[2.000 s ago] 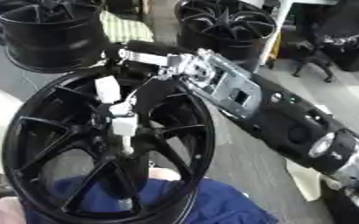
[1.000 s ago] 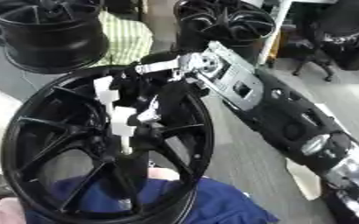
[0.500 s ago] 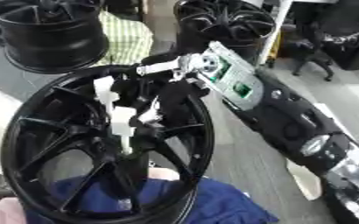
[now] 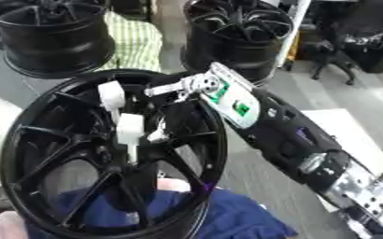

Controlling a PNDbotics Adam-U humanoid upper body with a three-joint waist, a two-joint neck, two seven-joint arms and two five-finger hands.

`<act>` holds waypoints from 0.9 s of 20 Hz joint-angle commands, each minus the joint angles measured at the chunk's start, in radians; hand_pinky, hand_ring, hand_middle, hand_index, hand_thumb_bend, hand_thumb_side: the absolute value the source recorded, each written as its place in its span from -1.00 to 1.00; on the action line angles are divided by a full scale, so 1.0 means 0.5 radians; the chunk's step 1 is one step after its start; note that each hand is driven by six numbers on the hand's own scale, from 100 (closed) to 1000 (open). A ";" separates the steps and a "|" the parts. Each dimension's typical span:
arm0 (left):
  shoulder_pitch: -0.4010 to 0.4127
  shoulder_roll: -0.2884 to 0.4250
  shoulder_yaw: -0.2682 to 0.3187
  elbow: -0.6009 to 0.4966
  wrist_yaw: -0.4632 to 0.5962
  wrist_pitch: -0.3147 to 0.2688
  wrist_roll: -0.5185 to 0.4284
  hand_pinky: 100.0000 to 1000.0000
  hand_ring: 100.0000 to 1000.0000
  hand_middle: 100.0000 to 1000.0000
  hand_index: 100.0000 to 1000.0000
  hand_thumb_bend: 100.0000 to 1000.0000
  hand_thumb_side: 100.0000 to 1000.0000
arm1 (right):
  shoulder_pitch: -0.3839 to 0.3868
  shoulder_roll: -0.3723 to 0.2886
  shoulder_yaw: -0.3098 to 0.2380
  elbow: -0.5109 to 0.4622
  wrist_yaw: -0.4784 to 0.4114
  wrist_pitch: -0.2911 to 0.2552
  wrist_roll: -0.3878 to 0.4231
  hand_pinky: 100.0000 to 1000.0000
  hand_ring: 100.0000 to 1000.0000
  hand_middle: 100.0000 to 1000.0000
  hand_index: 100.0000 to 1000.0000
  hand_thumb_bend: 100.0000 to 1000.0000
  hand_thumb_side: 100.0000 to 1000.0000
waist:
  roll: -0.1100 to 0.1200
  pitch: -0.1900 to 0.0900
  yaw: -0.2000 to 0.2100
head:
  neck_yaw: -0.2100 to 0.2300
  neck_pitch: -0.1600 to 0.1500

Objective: Pull the pin out of the wheel hub.

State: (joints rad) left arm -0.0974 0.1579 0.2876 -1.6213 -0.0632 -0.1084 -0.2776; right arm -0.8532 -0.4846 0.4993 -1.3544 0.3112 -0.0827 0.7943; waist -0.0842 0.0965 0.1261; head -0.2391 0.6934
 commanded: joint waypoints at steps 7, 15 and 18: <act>-0.023 0.012 0.003 -0.024 -0.001 -0.004 -0.006 0.07 0.16 -0.01 0.73 -0.67 0.24 | -0.048 -0.027 -0.023 -0.044 -0.003 -0.023 -0.026 0.40 0.57 0.46 0.68 -0.37 -0.35 | 0.013 -0.019 0.001 | -0.006 -0.002; -0.023 0.011 0.002 -0.023 -0.001 -0.004 -0.008 0.07 0.16 -0.01 0.73 -0.68 0.24 | -0.053 -0.025 -0.020 -0.068 -0.001 -0.008 -0.067 0.37 0.48 0.21 0.44 -0.40 -0.34 | 0.013 -0.021 0.002 | -0.010 -0.002; -0.023 0.011 0.001 -0.023 -0.001 -0.003 -0.009 0.07 0.16 -0.01 0.73 -0.68 0.24 | -0.060 -0.017 -0.014 -0.085 -0.001 -0.004 -0.069 0.35 0.46 0.18 0.38 -0.45 -0.39 | 0.012 -0.021 0.005 | -0.009 0.002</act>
State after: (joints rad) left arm -0.0974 0.1577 0.2876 -1.6211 -0.0627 -0.1080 -0.2788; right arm -0.8607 -0.4808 0.4997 -1.3752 0.3137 -0.0869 0.7651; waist -0.0841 0.0965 0.1276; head -0.2407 0.6934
